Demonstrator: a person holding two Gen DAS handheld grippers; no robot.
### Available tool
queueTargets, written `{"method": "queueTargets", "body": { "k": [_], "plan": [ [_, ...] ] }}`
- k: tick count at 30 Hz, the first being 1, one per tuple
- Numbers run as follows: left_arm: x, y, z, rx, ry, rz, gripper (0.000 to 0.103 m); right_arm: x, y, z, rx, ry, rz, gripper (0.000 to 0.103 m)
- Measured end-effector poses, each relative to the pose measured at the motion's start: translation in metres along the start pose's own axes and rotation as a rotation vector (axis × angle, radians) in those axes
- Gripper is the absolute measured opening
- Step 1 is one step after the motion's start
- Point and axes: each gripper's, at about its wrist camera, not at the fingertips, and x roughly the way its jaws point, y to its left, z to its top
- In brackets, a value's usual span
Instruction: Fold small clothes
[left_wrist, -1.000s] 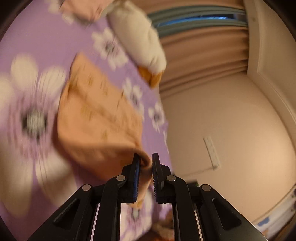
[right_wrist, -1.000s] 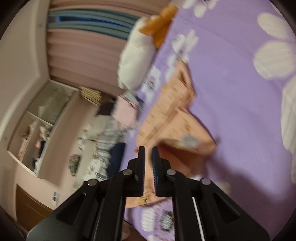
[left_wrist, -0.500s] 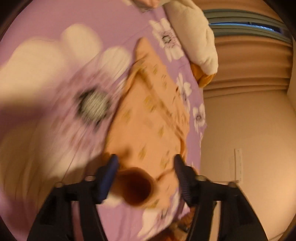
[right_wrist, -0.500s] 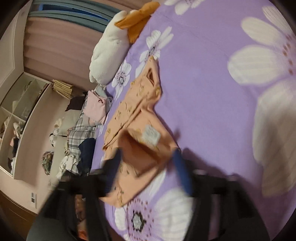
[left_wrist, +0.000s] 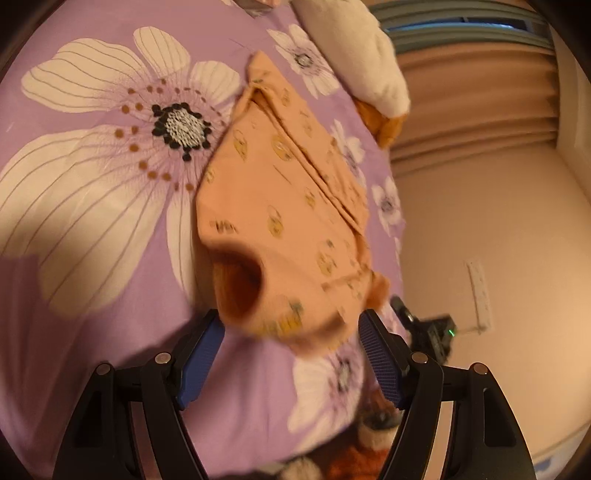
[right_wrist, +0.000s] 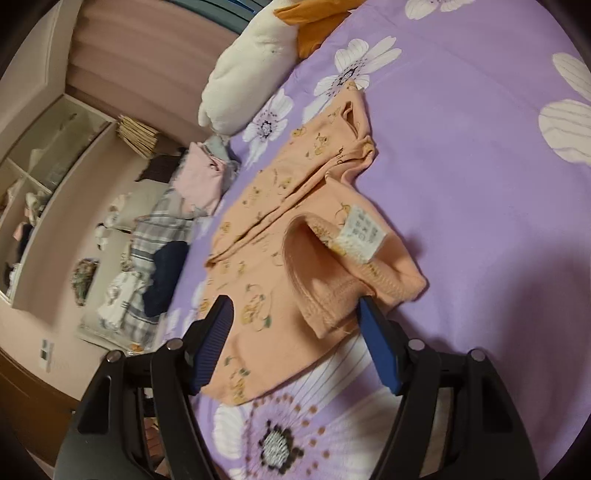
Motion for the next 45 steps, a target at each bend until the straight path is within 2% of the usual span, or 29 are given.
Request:
{"method": "queueTargets", "body": {
  "k": [1, 2, 3, 4, 5, 6, 7, 9, 11, 14, 17, 19, 22, 24, 28, 30, 32, 33, 35, 37, 38, 39, 40, 42, 43, 44, 45],
  "plan": [
    [0.004, 0.000, 0.001, -0.002, -0.009, -0.006, 0.073, 0.002, 0.001, 0.001, -0.013, -0.007, -0.006, 0.062],
    [0.007, -0.003, 0.000, 0.009, -0.009, -0.008, 0.073, 0.003, 0.002, 0.002, -0.017, -0.012, -0.009, 0.053],
    [0.015, -0.009, 0.001, 0.035, -0.002, 0.026, 0.057, 0.005, 0.002, 0.003, -0.018, -0.014, -0.010, 0.040],
    [0.020, -0.013, 0.002, 0.051, 0.002, 0.049, 0.046, 0.009, 0.002, 0.004, -0.020, -0.010, -0.008, 0.032],
    [0.026, -0.018, 0.002, 0.052, 0.017, 0.053, 0.031, 0.010, 0.000, 0.005, -0.019, -0.009, -0.013, 0.014],
    [0.027, -0.019, 0.001, 0.040, 0.023, 0.037, 0.024, 0.013, -0.003, 0.005, 0.000, -0.009, -0.017, 0.008],
    [0.027, -0.020, 0.002, 0.016, 0.020, -0.011, 0.022, 0.014, -0.006, 0.005, 0.019, -0.009, -0.003, 0.008],
    [0.018, -0.022, 0.010, -0.015, -0.019, -0.052, 0.017, 0.014, -0.014, 0.005, 0.091, -0.026, 0.078, 0.006],
    [0.006, -0.027, 0.020, -0.011, -0.060, -0.060, 0.017, 0.011, -0.015, 0.007, 0.128, -0.048, 0.129, 0.006],
    [-0.015, -0.039, 0.043, -0.013, -0.114, -0.134, 0.017, 0.001, -0.011, 0.016, 0.153, -0.090, 0.204, 0.006],
    [-0.016, -0.051, 0.066, -0.026, -0.128, -0.167, 0.017, -0.011, -0.006, 0.025, 0.167, -0.135, 0.304, 0.006],
    [-0.011, -0.064, 0.086, -0.005, -0.157, -0.168, 0.017, -0.016, -0.003, 0.030, 0.168, -0.157, 0.323, 0.006],
    [0.005, -0.074, 0.118, -0.019, -0.165, -0.156, 0.017, -0.009, -0.001, 0.048, 0.176, -0.161, 0.272, 0.006],
    [0.016, -0.081, 0.141, -0.020, -0.176, -0.167, 0.017, 0.002, -0.002, 0.064, 0.199, -0.156, 0.268, 0.006],
    [0.026, -0.086, 0.190, -0.015, -0.257, -0.105, 0.017, 0.015, 0.004, 0.114, 0.210, -0.185, 0.272, 0.006],
    [0.034, -0.078, 0.209, -0.019, -0.291, 0.004, 0.017, 0.027, 0.010, 0.144, 0.199, -0.197, 0.252, 0.006],
    [0.044, -0.064, 0.217, -0.040, -0.294, 0.093, 0.017, 0.045, 0.010, 0.169, 0.215, -0.181, 0.151, 0.006],
    [0.047, -0.055, 0.214, -0.042, -0.281, 0.113, 0.017, 0.055, 0.010, 0.175, 0.214, -0.161, 0.066, 0.010],
    [0.050, -0.039, 0.203, -0.054, -0.240, 0.159, 0.018, 0.061, 0.009, 0.174, 0.189, -0.127, -0.052, 0.010],
    [0.050, -0.028, 0.193, -0.053, -0.163, 0.145, 0.041, 0.063, 0.006, 0.163, 0.165, -0.046, -0.118, 0.019],
    [0.048, -0.026, 0.189, -0.051, -0.135, 0.112, 0.058, 0.061, 0.004, 0.158, 0.162, 0.003, -0.130, 0.034],
    [0.047, -0.025, 0.184, -0.047, -0.107, 0.066, 0.066, 0.056, 0.003, 0.154, 0.169, 0.025, -0.130, 0.048],
    [0.046, -0.026, 0.179, -0.030, -0.090, 0.028, 0.068, 0.045, 0.003, 0.149, 0.178, 0.018, -0.127, 0.054],
    [0.044, -0.030, 0.170, 0.016, -0.092, -0.003, 0.073, 0.018, 0.009, 0.138, 0.130, -0.043, -0.128, 0.072],
    [0.046, -0.031, 0.169, 0.030, -0.096, 0.002, 0.074, 0.003, 0.016, 0.131, 0.067, -0.082, -0.152, 0.078],
    [0.048, -0.032, 0.169, 0.035, -0.093, 0.020, 0.074, -0.005, 0.019, 0.127, 0.033, -0.101, -0.173, 0.090],
    [0.054, -0.032, 0.170, 0.030, -0.077, 0.052, 0.074, -0.013, 0.021, 0.120, 0.016, -0.112, -0.192, 0.096]
  ]
}}
